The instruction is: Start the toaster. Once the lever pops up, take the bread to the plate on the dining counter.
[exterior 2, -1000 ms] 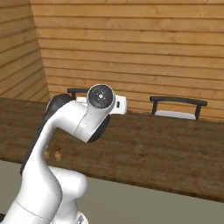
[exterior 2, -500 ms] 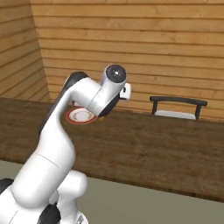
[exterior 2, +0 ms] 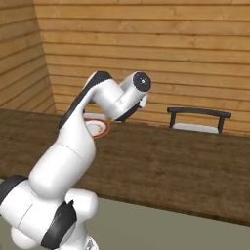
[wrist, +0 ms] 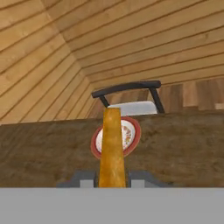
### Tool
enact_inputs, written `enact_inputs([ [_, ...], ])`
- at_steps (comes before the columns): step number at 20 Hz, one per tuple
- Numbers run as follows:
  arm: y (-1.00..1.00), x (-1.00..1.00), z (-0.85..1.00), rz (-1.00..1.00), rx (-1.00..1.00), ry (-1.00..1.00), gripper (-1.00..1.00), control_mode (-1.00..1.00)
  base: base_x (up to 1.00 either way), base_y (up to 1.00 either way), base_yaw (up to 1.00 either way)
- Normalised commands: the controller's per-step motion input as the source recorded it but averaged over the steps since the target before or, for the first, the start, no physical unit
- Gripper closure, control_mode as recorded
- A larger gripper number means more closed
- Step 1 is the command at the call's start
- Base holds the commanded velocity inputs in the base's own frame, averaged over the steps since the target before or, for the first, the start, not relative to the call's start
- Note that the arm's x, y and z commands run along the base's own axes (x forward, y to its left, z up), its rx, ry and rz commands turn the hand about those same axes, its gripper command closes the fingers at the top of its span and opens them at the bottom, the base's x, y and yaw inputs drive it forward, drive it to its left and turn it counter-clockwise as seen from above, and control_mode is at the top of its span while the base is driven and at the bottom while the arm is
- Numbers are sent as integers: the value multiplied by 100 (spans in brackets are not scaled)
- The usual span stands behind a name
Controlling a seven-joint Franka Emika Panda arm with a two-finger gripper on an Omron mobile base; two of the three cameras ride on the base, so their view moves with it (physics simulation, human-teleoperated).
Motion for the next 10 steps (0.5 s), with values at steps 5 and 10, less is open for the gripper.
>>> enact_inputs([
  [5, 39, 40, -7, 11, 15, 4, 100, -100, 0, 0, 0],
  [10, 36, 38, -36, 8, 5, 1, 100, -100, 0, 0, 0],
])
